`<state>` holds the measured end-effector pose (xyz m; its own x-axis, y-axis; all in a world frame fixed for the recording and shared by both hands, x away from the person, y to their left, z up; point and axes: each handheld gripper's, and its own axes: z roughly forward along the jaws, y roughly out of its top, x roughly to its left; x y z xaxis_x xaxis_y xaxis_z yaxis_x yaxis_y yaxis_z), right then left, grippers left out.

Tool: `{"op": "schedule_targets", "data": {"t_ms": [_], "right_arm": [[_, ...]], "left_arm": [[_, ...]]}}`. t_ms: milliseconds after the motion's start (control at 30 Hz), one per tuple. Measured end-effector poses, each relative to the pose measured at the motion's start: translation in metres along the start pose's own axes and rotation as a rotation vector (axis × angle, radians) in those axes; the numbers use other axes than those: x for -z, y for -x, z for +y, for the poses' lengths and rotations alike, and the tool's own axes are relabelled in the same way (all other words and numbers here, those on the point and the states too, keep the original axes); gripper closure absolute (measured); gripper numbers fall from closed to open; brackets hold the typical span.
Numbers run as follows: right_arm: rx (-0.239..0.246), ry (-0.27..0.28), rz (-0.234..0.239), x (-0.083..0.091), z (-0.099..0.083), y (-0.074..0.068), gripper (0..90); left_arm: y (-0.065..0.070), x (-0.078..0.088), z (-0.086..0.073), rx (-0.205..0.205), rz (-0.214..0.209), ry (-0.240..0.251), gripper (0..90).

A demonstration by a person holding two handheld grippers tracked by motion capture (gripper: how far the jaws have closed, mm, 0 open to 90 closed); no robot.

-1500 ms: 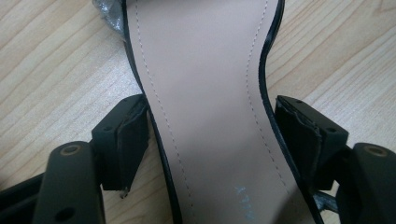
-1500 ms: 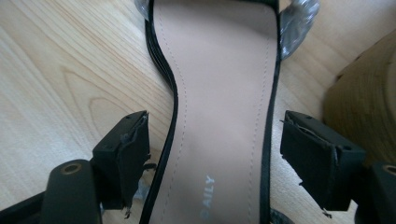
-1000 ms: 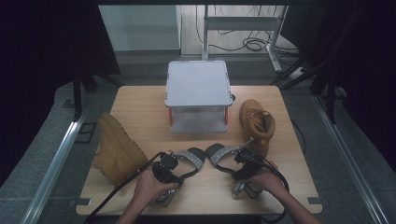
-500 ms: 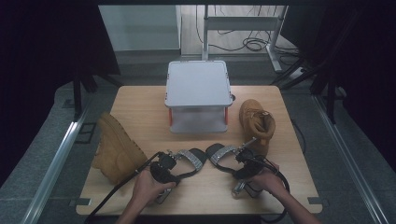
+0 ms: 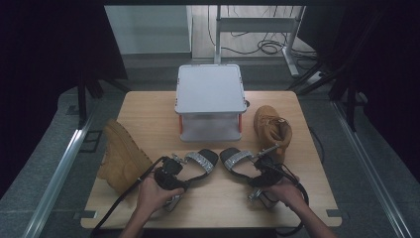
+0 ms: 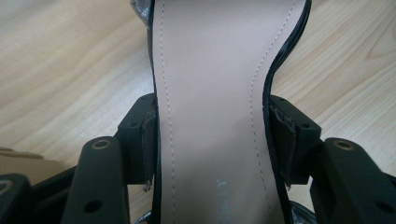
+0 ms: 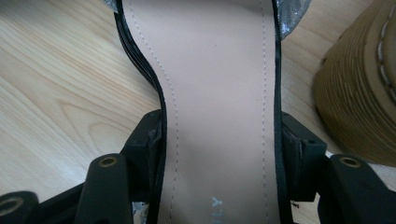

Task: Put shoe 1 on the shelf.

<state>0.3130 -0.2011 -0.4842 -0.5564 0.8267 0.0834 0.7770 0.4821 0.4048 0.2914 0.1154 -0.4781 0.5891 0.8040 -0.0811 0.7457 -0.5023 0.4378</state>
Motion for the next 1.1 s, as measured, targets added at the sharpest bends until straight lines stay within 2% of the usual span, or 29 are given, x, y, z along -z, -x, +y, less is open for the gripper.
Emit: {"op": "schedule_targets", "data": {"t_ms": [167, 300, 467, 567, 667, 833, 933, 1100], "right_arm": [[-0.076, 0.028, 0.013, 0.003, 0.008, -0.006, 41.7], [-0.102, 0.039, -0.016, 0.003, 0.019, -0.01, 41.7], [-0.136, 0.075, -0.029, 0.005, 0.03, -0.01, 41.8], [-0.169, 0.097, -0.041, 0.007, 0.035, -0.009, 41.8], [-0.199, 0.115, -0.048, 0.008, 0.041, -0.009, 41.8], [-0.243, 0.12, -0.041, 0.005, 0.055, -0.007, 41.8], [-0.26, 0.121, -0.055, 0.002, 0.063, -0.008, 41.8], [-0.308, 0.135, -0.064, -0.006, 0.074, -0.003, 41.8]], "left_arm": [[-0.002, 0.007, 0.007, 0.036, 0.028, 0.034, 41.5], [-0.008, 0.009, 0.014, 0.071, 0.025, 0.064, 41.5], [-0.018, 0.006, 0.023, 0.129, 0.025, 0.085, 41.5], [-0.02, 0.006, 0.029, 0.139, 0.049, 0.088, 41.4], [-0.024, 0.005, 0.037, 0.156, 0.053, 0.102, 41.5], [-0.029, 0.002, 0.049, 0.19, 0.046, 0.112, 41.5], [-0.033, -0.003, 0.055, 0.219, 0.072, 0.12, 41.5], [-0.041, -0.01, 0.061, 0.261, 0.079, 0.129, 41.5]]}}
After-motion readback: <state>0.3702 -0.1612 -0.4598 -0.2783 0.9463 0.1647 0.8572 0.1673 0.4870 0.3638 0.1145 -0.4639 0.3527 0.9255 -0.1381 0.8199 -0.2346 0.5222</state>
